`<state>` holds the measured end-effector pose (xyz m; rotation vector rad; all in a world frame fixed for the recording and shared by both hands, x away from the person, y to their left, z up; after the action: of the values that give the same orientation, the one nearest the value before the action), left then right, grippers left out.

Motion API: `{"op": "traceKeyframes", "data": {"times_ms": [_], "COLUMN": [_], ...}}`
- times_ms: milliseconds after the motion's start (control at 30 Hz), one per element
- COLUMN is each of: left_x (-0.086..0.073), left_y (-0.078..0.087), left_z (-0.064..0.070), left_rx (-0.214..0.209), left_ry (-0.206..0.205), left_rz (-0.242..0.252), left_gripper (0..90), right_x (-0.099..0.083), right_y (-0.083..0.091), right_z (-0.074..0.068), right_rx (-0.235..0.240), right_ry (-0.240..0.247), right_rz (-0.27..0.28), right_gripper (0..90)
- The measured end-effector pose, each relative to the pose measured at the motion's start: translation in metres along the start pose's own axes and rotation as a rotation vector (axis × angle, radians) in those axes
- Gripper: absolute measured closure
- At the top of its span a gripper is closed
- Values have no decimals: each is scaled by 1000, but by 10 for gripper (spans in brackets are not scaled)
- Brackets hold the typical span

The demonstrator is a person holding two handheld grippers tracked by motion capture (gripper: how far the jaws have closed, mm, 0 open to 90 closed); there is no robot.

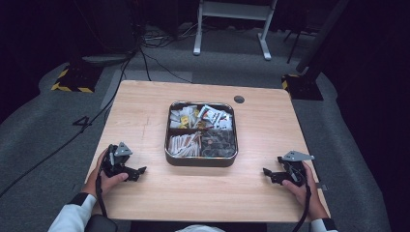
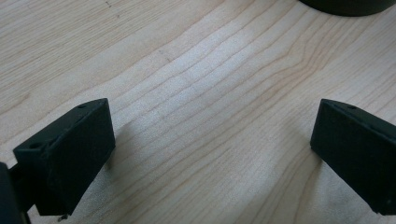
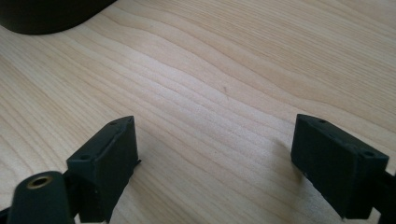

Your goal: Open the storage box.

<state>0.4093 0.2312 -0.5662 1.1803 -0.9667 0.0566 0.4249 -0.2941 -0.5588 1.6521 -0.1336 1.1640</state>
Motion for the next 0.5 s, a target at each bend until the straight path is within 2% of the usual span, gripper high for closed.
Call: {"op": "traceKeyframes", "data": {"times_ms": [500], "left_x": [-6], "left_y": [6], "left_z": [-1], "left_rx": [6], "left_ry": [-1], "left_rz": [1], "left_gripper": [3], "right_x": [2], "right_y": [-2], "right_z": [5], "right_rx": [-21], "right_ry": [-21], "right_rz": [-2], "right_gripper": [149]}}
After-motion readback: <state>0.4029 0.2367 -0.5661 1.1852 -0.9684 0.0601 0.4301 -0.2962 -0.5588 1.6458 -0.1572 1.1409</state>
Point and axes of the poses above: each handheld gripper's, and its own axes: y roughly backward along the jaws, x roughly out of its top, z roughly to its right, the point moved 8 cm from there along -y, roughly forward along the jaws, and after that the axes turned 2 degrees about y, right-handed, at the moved point
